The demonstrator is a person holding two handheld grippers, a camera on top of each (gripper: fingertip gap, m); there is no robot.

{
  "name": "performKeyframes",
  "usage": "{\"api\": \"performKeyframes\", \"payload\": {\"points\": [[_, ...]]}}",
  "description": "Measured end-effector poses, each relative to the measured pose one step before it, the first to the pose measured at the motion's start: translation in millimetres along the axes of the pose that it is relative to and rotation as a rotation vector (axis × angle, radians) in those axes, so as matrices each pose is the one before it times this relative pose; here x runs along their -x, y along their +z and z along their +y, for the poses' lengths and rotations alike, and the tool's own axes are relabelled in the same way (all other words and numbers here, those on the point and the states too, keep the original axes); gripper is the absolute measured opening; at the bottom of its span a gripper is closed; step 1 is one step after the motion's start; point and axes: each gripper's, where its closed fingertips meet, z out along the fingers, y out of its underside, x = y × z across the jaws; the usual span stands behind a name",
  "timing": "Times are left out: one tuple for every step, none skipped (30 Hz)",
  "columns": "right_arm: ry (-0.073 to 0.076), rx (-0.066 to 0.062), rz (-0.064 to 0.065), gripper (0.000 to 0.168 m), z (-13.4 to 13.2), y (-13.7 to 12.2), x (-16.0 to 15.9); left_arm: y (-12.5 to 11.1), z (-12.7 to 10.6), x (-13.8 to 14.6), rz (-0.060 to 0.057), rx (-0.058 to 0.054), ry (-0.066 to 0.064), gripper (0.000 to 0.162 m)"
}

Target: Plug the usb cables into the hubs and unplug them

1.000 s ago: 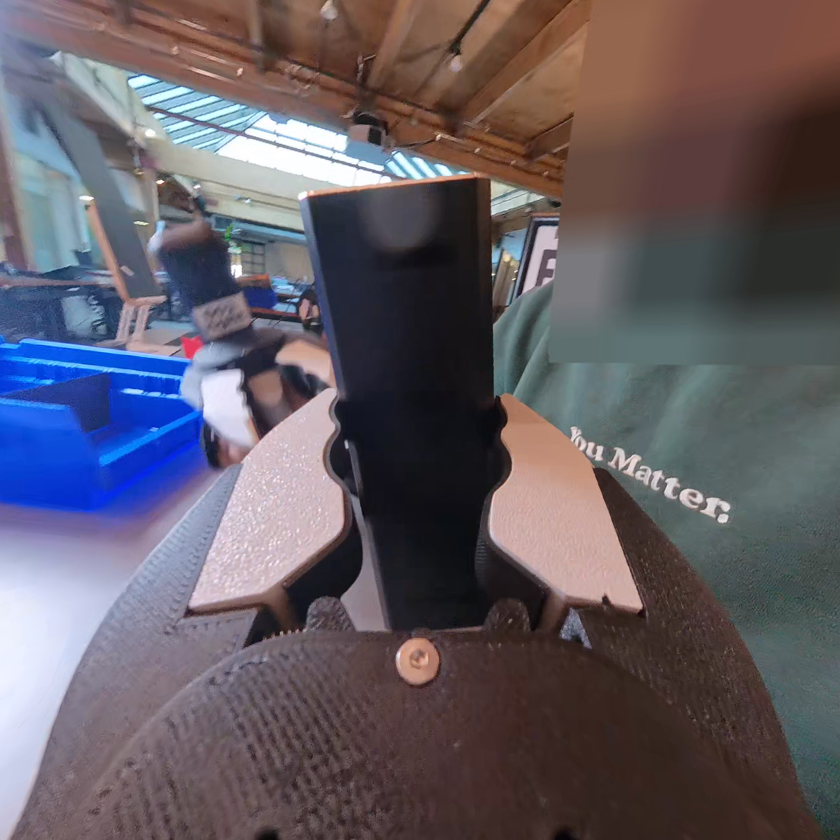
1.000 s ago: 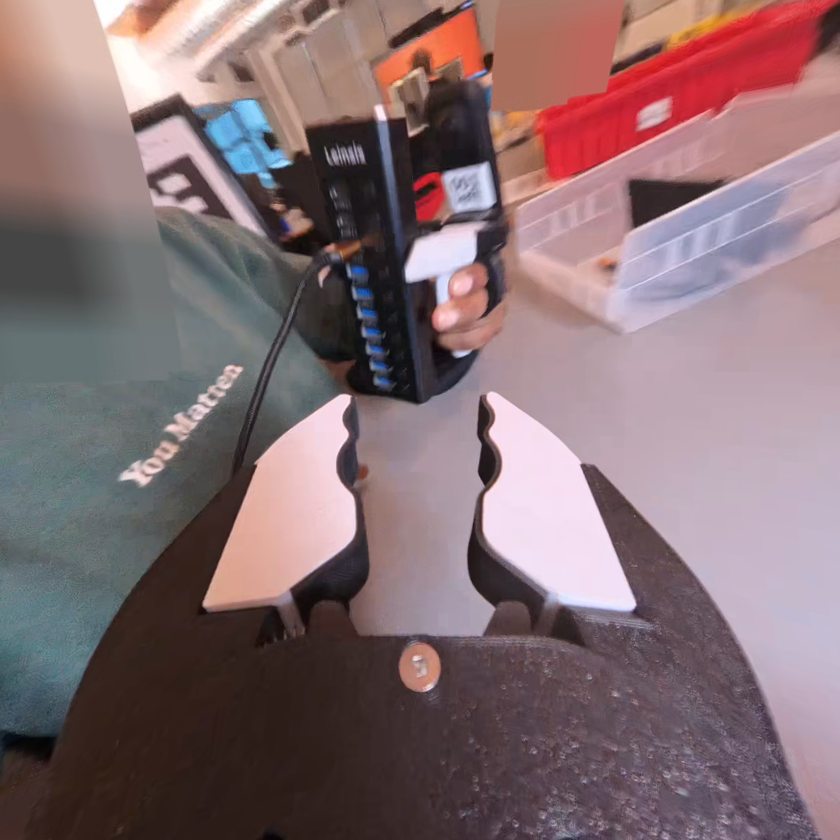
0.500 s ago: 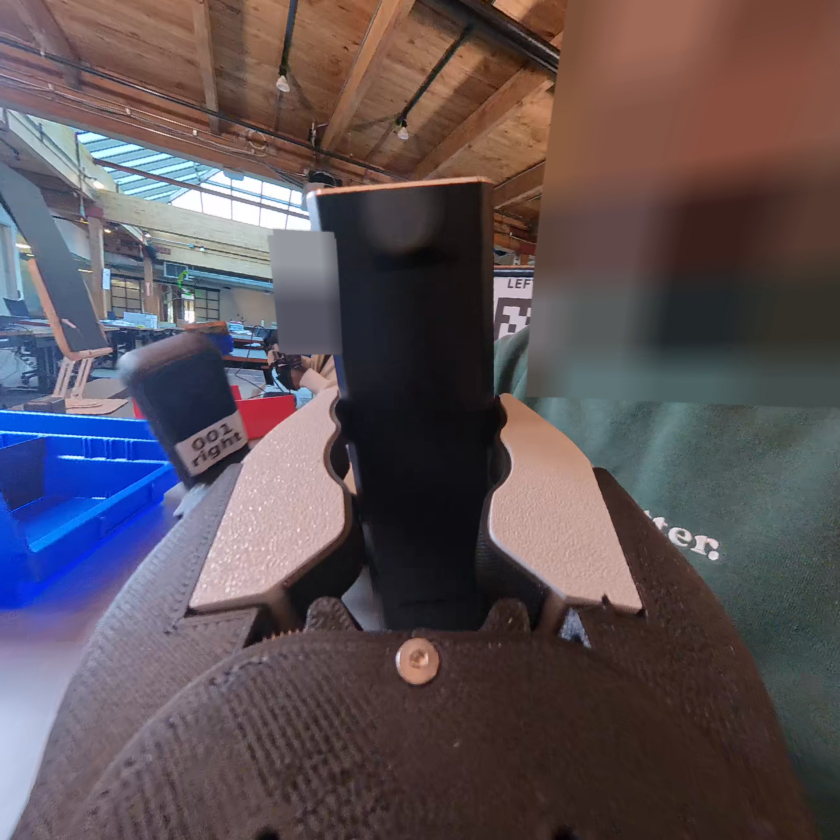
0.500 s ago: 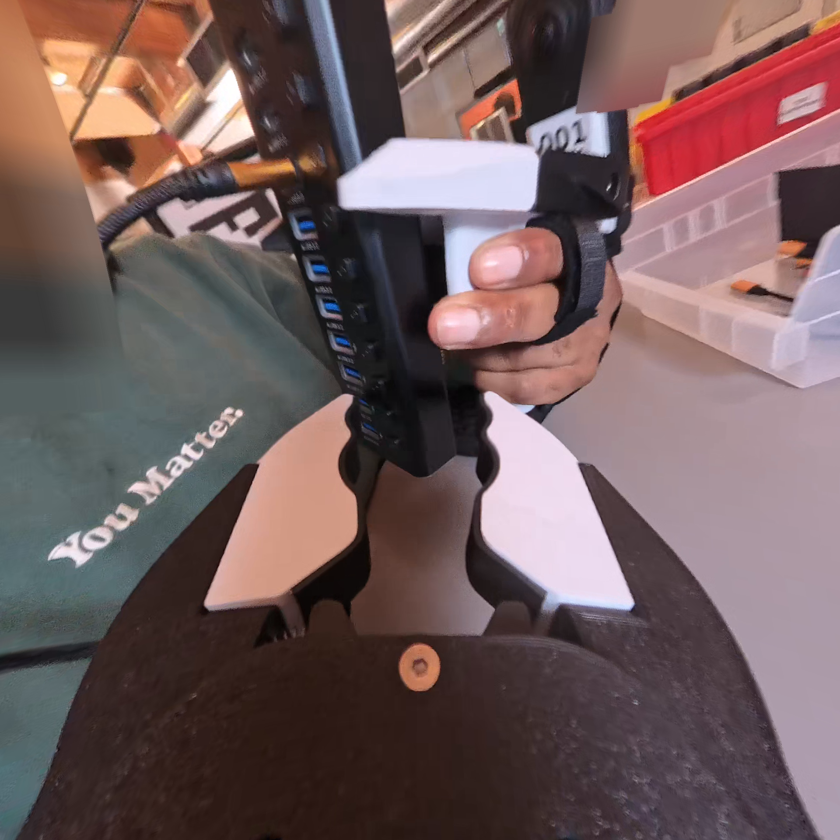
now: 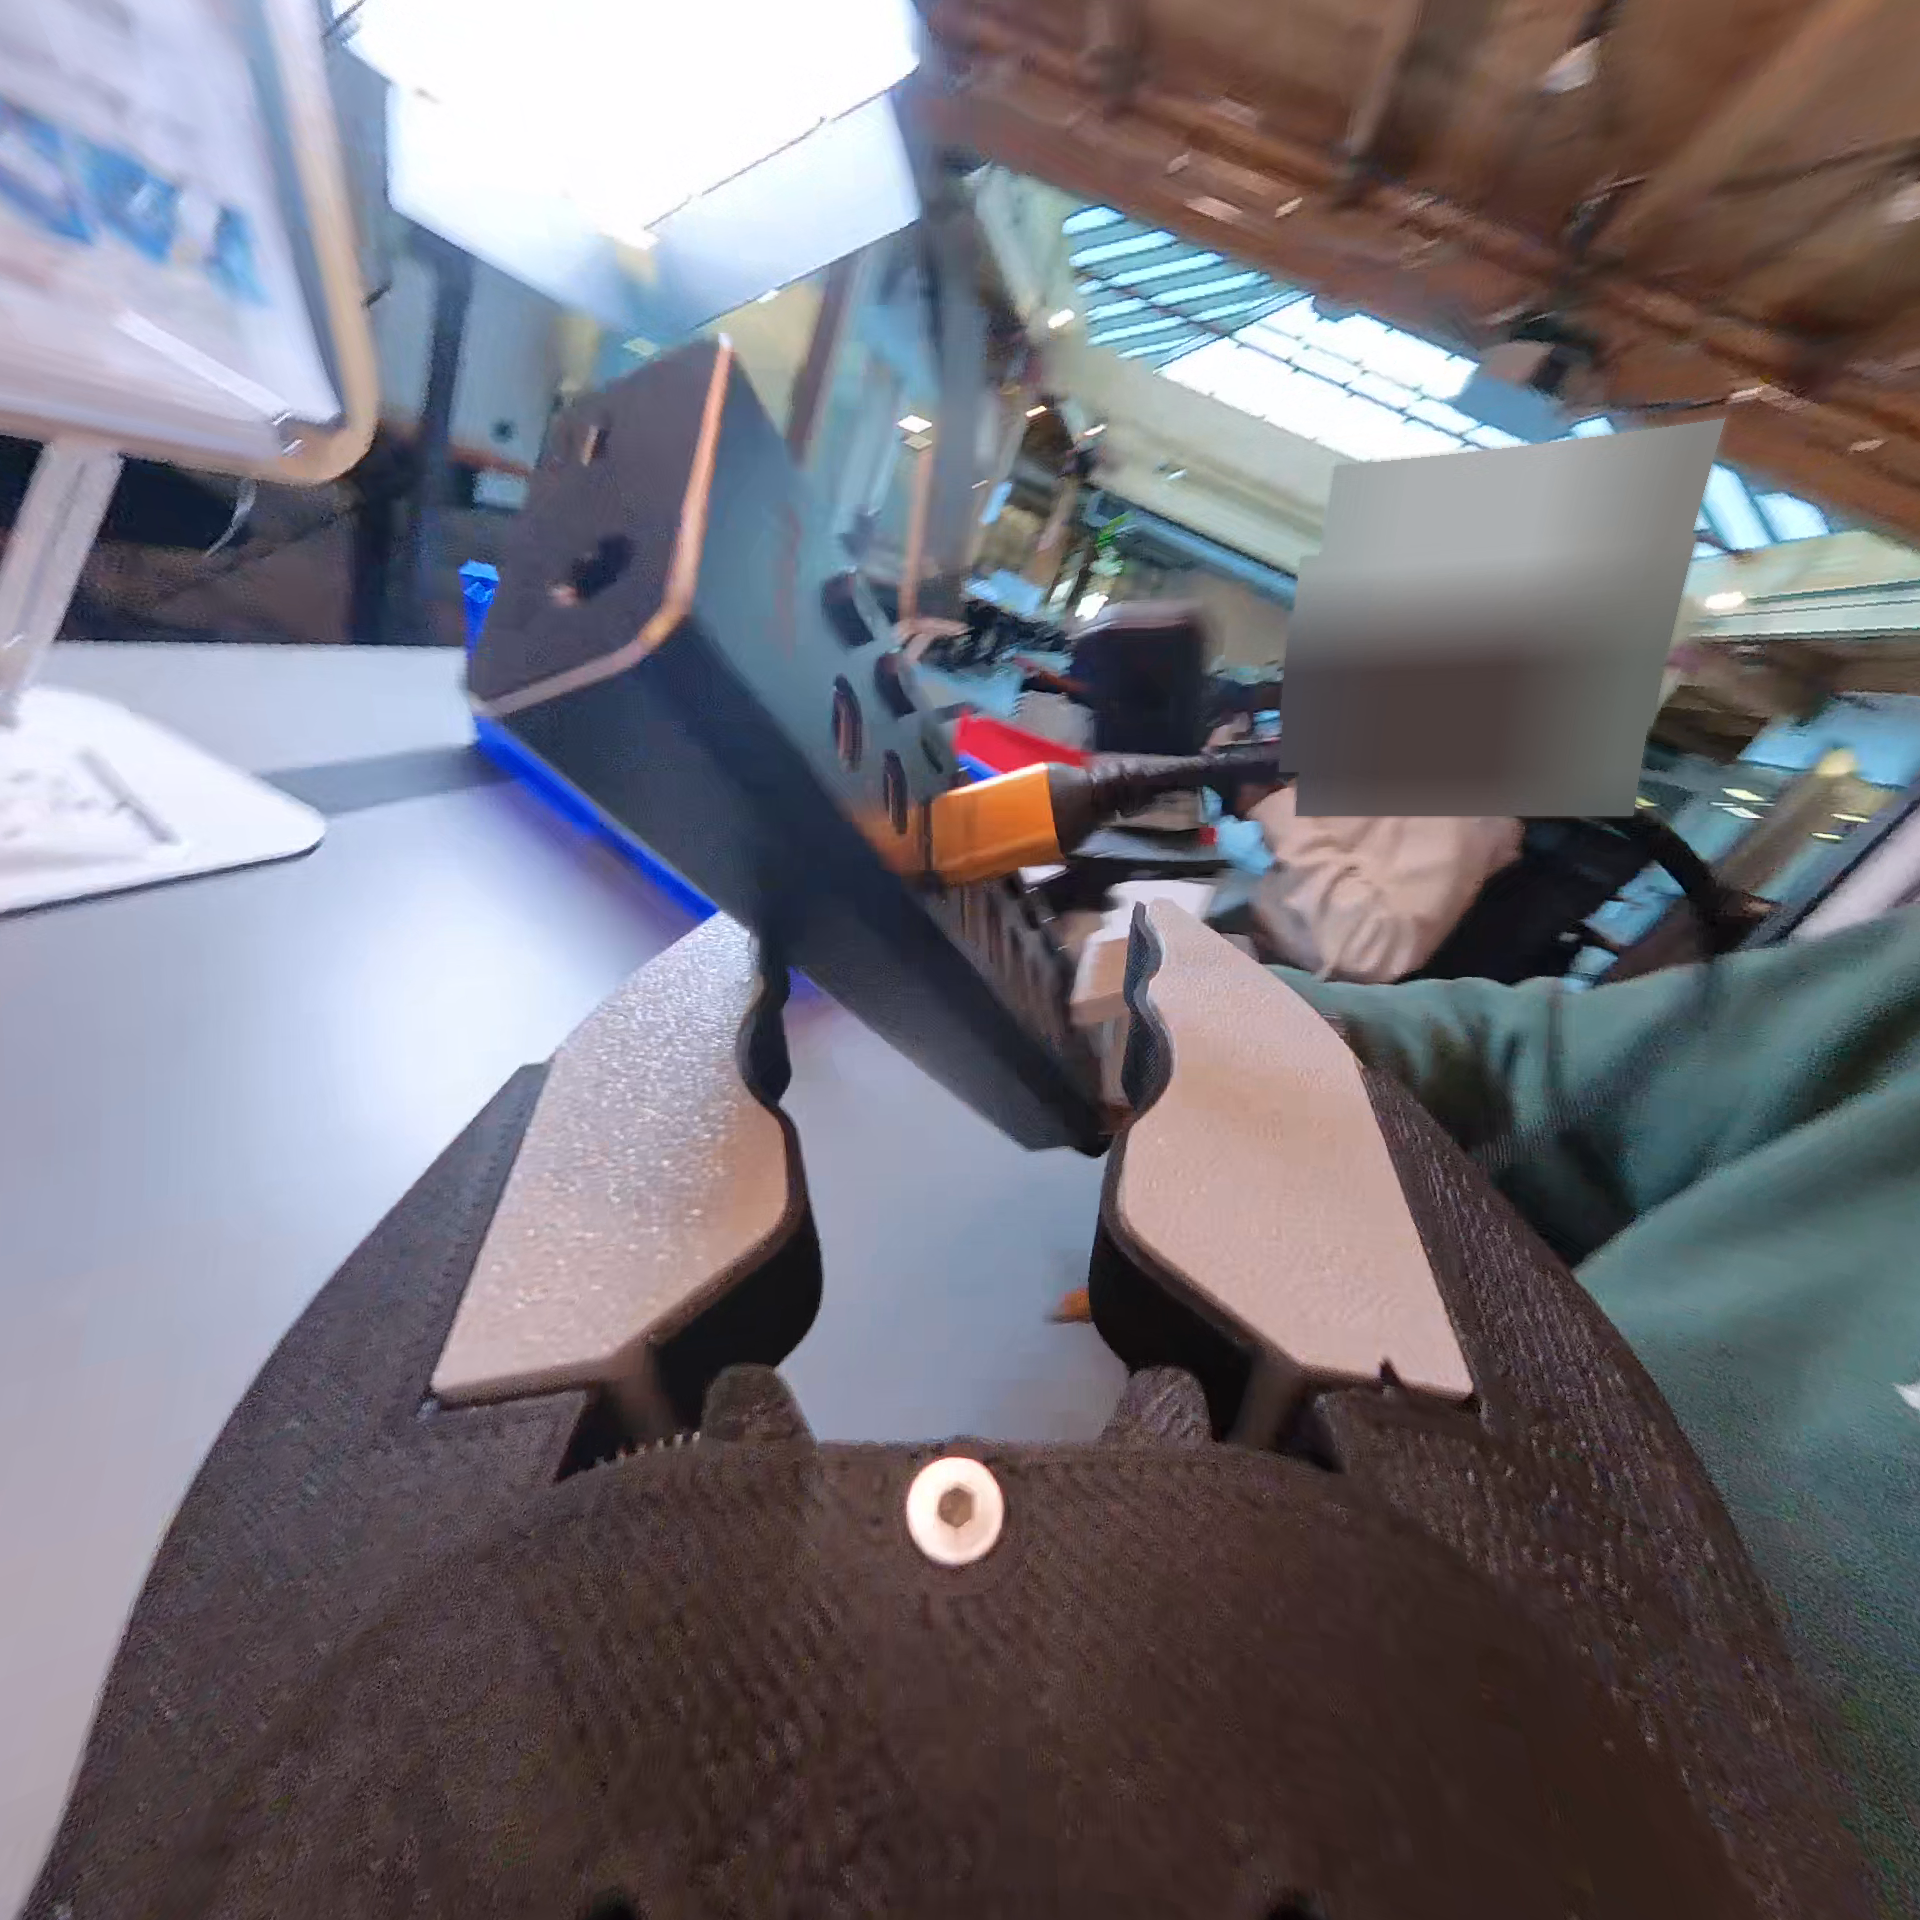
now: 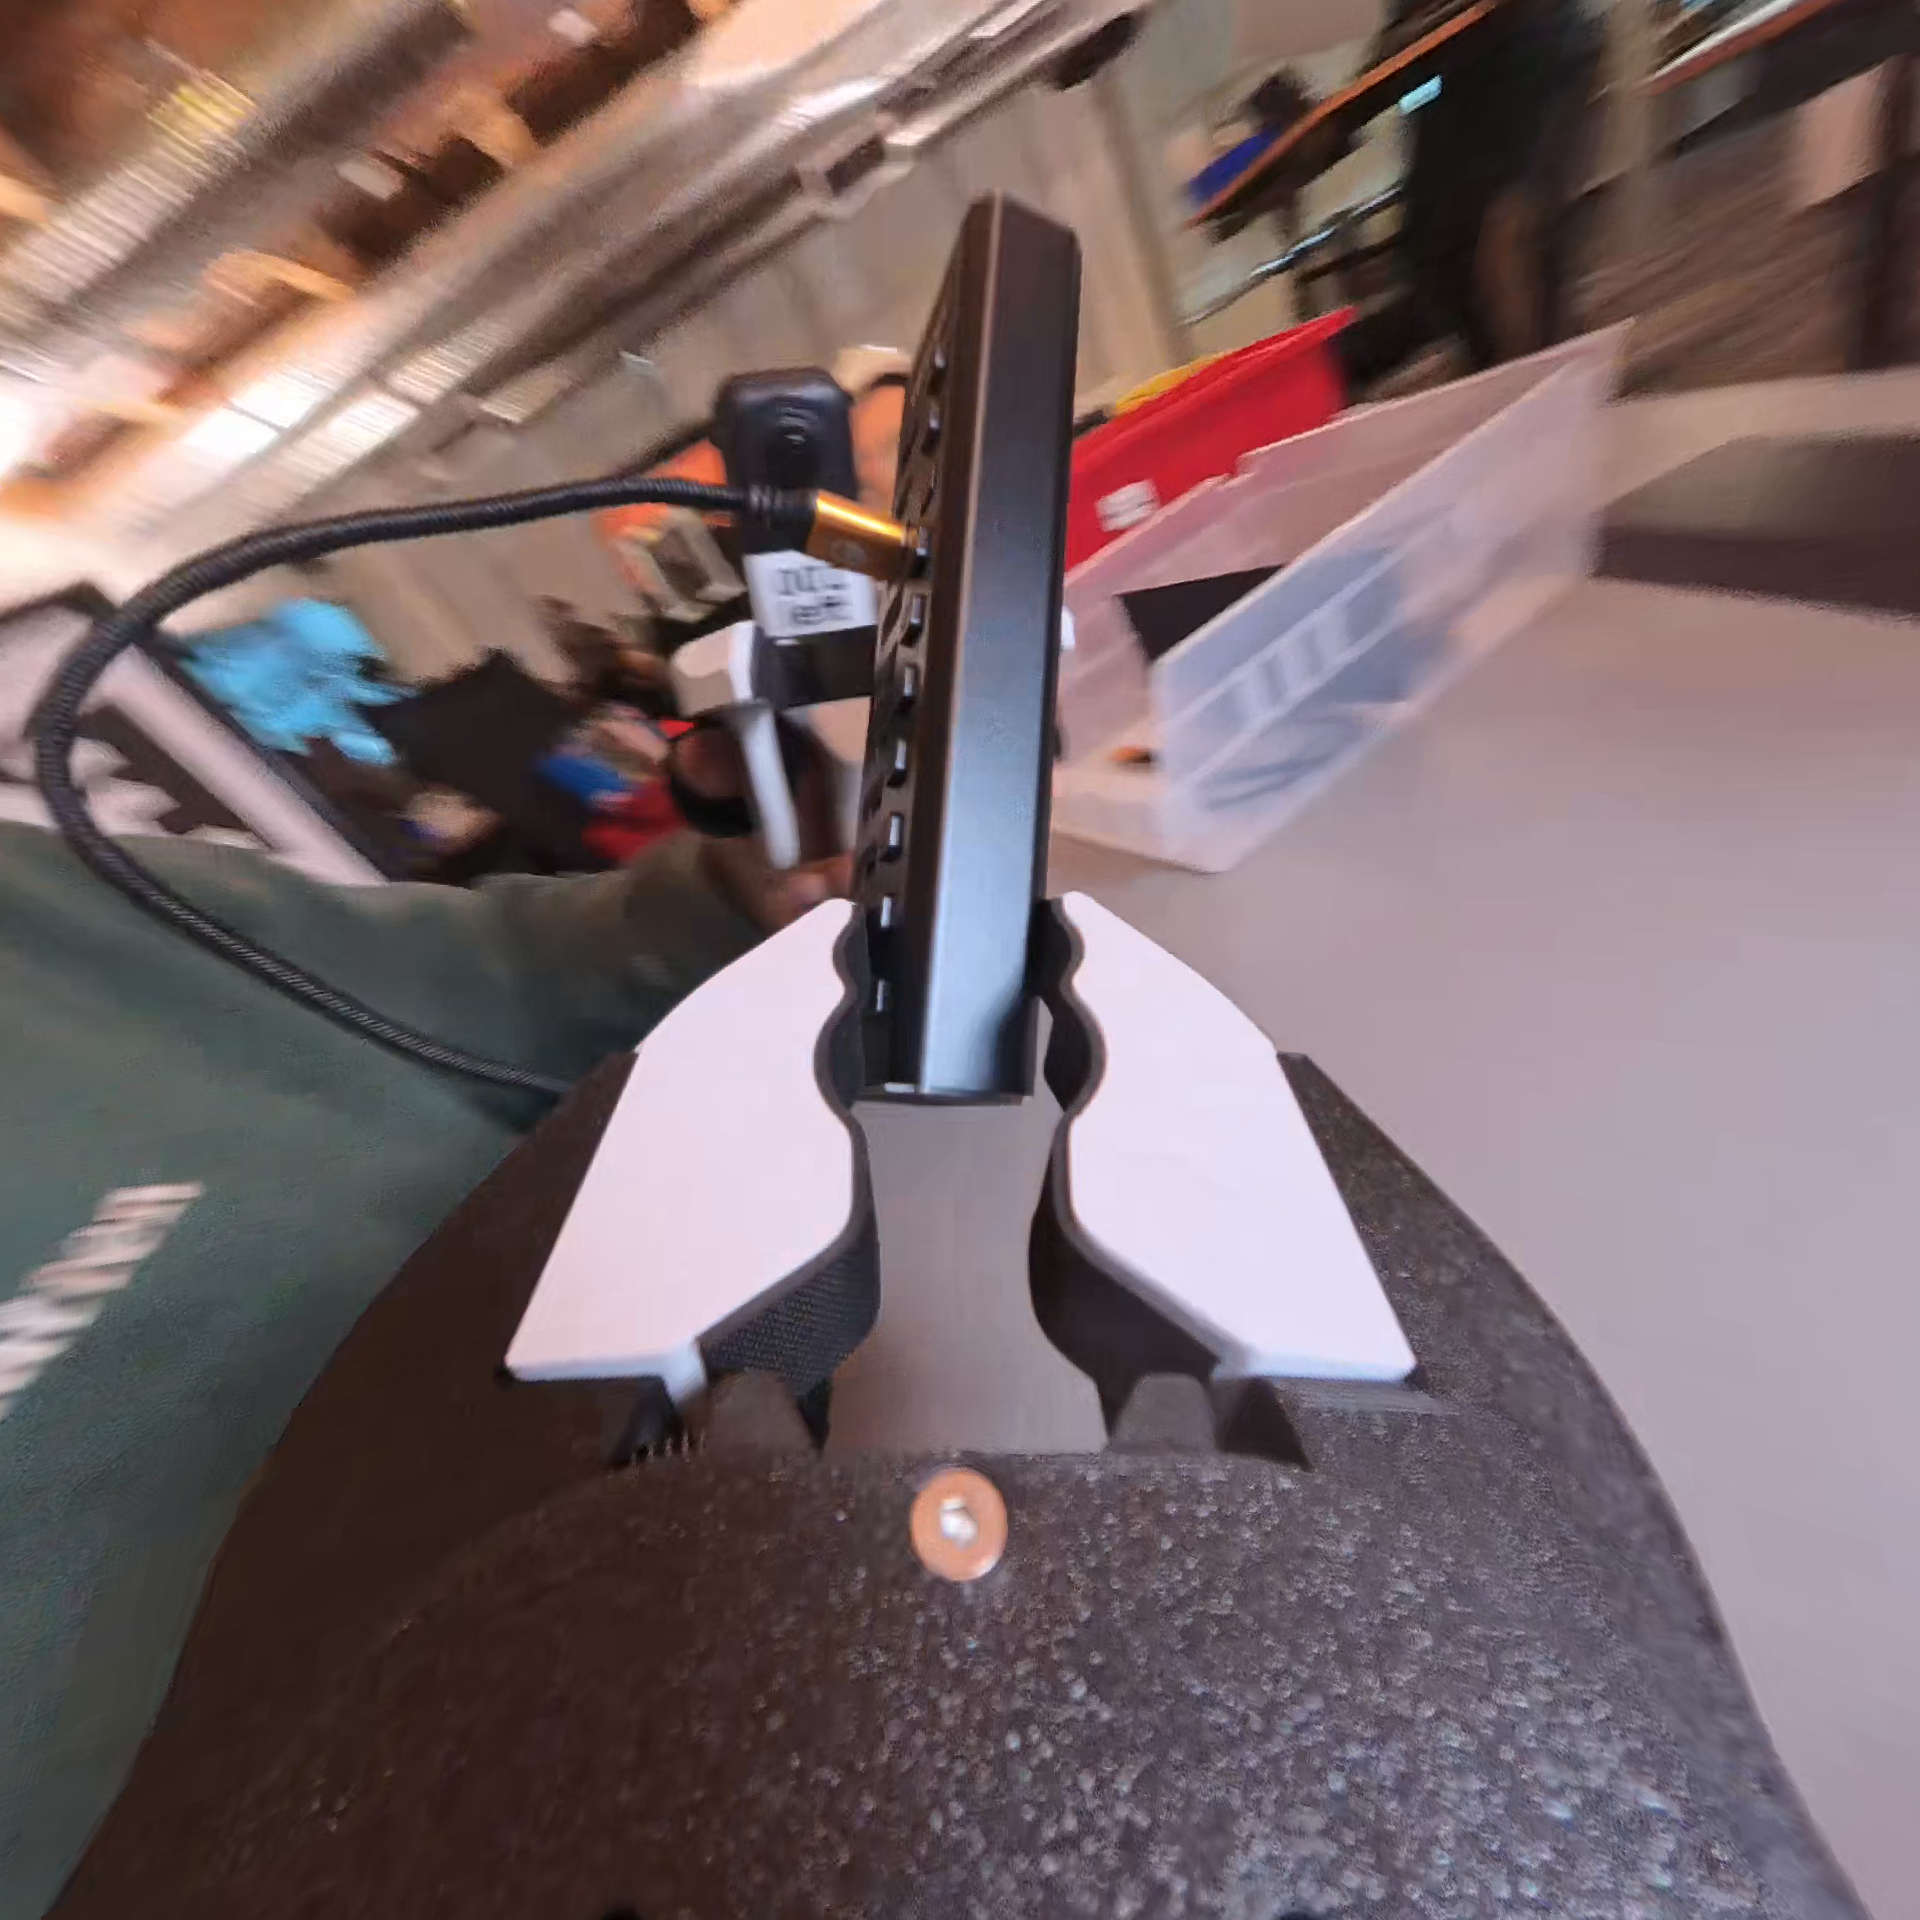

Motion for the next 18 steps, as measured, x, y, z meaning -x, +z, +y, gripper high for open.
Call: {"api": "performKeyframes", "payload": {"points": [[-0.0878,-0.0127,0.0806,0.032,-3.57,0.31,-1.8,3.12,4.87,6.36,-0.043,0.011,-0.0073,0.063],[-0.0772,-0.0203,0.0707,0.031,-4.75,0.96,0.42,4.14,4.31,4.74,-0.0321,0.0027,-0.0193,0.061],[-0.0947,-0.0077,0.0783,0.031,-3.15,1.7,0.53,4.81,3.6,3.58,-0.0269,-0.0023,-0.0358,0.065],[-0.136,0.0159,0.0811,0.031,-0.19,1.9,0.52,3.67,1.08,0.61,-0.0043,-0.0128,-0.0484,0.073],[-0.1615,0.018,0.0779,0.031,-0.38,0.32,-0.82,1.54,0.85,-3.42,0.0281,-0.0072,-0.0503,0.071],[-0.1525,0.0141,0.0646,0.031,-0.54,-1.01,-1.75,1.35,1.11,-1.55,0.0098,-0.0027,-0.0505,0.07],[-0.1294,0.0155,0.0437,0.03,0.56,-1.0,0.09,0.93,-1.02,-0.85,-0.0034,-0.017,-0.0397,0.071],[-0.1011,0.0119,0.0318,0.031,0.73,-0.85,1.48,0.53,-0.45,-2.21,0.007,-0.0161,-0.0367,0.072],[-0.0901,0.009,0.0264,0.031,0.48,-0.67,1.51,0.59,0.56,-1.57,0.0068,-0.0082,-0.0429,0.076],[-0.0985,0.007,0.0258,0.031,0.11,-0.71,1.12,-0.02,0.54,-1.03,0.0116,-0.0094,-0.0511,0.074],[-0.0921,0.0014,0.0269,0.031,-0.54,-0.5,1.15,-0.85,-0.24,-0.07,0.0096,-0.0143,-0.0388,0.068],[-0.0618,-0.0016,0.0208,0.031,-0.94,-0.29,1.57,-1.3,0.02,0.96,0.001,-0.0086,0.0053,0.063],[-0.0292,0.0014,0.0106,0.031,-0.16,0.29,1.49,-0.82,1.04,0.37,0.0041,0.0182,0.0229,0.063],[-0.0049,0.0028,-0.0011,0.031,0.74,1.28,1.5,-0.95,-0.28,0.22,0.0009,0.0216,0.0342,0.063],[0.0288,0.0021,-0.0234,0.032,0.81,1.81,2.41,-1.37,-2.08,0.49,-0.0057,0.0129,0.0749,0.062],[0.0662,-0.0006,-0.058,0.032,0.31,1.55,3.95,-1.52,-1.22,-0.58,0.0008,0.0222,0.0844,0.062],[0.0961,0.0051,-0.0776,0.034,0.12,0.49,3.32,-1.23,-1.15,-3.78,0.0171,0.0196,0.0596,0.062],[0.1181,0.0145,-0.0865,0.037,0.11,-0.43,1.91,-1.16,-1.35,-5.75,0.0187,0.0187,0.0575,0.062]]}}
